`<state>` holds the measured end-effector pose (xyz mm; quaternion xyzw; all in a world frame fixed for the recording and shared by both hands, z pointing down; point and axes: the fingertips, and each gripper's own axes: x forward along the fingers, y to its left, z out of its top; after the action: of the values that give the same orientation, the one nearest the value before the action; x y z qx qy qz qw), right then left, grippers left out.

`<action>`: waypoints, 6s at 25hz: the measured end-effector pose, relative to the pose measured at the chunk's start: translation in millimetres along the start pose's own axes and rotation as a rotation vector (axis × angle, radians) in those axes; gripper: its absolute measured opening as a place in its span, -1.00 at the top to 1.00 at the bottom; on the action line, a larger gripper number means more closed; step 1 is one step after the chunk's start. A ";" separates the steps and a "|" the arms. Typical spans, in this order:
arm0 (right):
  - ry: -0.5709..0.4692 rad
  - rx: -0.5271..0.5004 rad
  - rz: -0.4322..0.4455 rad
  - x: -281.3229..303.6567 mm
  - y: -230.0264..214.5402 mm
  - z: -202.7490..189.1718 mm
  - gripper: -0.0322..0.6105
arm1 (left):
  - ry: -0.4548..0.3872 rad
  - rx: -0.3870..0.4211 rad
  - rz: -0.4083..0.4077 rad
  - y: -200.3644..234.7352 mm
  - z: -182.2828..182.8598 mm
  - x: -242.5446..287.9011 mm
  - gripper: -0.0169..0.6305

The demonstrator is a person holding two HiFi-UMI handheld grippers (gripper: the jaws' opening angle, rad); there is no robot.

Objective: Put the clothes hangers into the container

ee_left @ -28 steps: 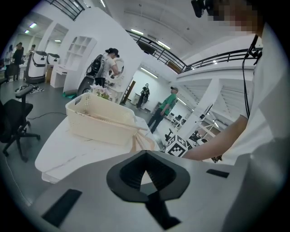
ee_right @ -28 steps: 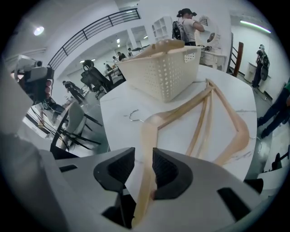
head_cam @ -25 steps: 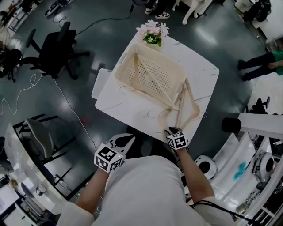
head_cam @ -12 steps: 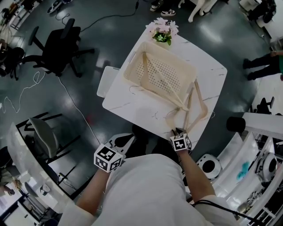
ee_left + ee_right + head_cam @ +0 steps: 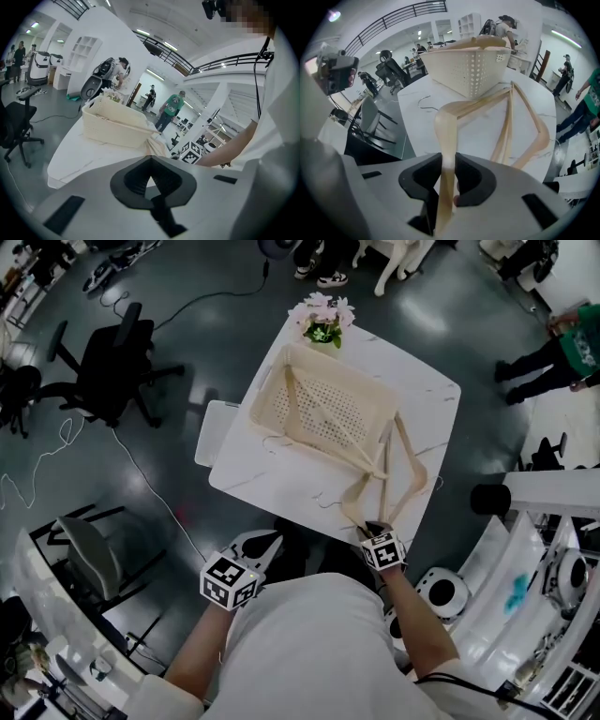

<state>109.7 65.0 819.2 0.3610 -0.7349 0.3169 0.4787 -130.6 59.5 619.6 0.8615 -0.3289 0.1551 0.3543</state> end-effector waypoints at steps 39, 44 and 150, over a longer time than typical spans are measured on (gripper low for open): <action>-0.278 -0.073 0.238 -173.9 8.8 103.5 0.60 | -0.026 0.028 -0.006 -16.6 13.6 15.2 0.92; -0.228 -0.193 0.360 -169.9 13.3 138.5 0.60 | -0.079 -0.025 0.063 -19.8 22.3 10.5 0.92; -0.500 0.243 0.506 -170.6 29.6 151.3 0.84 | -0.127 0.051 0.093 -31.9 43.9 6.4 0.92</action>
<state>61.2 -3.1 605.0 0.2881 -0.8520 0.4124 0.1448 -102.8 42.3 575.8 0.8622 -0.3864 0.1246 0.3029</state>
